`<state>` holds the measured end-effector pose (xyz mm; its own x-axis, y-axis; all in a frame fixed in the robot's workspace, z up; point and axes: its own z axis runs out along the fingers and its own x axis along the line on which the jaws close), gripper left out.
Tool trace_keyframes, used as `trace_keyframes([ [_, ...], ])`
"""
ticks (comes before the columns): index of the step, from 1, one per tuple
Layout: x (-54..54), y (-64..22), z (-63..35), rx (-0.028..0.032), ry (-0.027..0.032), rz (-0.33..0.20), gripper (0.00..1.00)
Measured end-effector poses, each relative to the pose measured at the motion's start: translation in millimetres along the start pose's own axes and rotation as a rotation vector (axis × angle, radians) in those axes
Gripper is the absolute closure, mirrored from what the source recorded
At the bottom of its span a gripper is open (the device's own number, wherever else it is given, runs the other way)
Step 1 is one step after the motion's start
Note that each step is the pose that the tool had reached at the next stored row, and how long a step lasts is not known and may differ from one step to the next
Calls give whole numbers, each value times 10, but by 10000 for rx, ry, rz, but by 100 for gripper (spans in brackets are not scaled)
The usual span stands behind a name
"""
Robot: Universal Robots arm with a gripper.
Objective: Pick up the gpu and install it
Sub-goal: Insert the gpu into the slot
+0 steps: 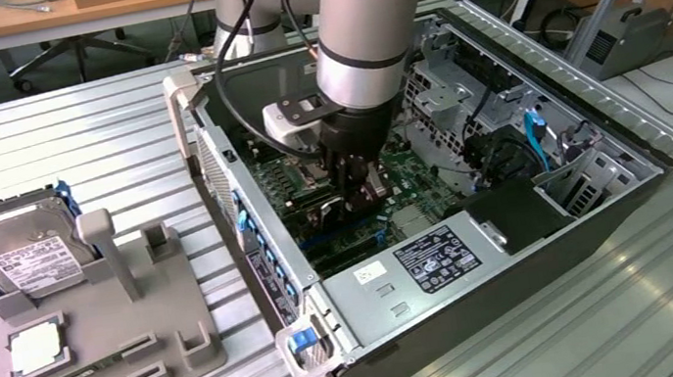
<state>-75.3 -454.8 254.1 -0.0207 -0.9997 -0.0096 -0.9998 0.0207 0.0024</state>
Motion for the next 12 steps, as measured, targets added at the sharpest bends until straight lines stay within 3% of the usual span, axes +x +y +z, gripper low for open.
trace_keyframes([
  [12,1,36,0,24,1,-1,73],
])
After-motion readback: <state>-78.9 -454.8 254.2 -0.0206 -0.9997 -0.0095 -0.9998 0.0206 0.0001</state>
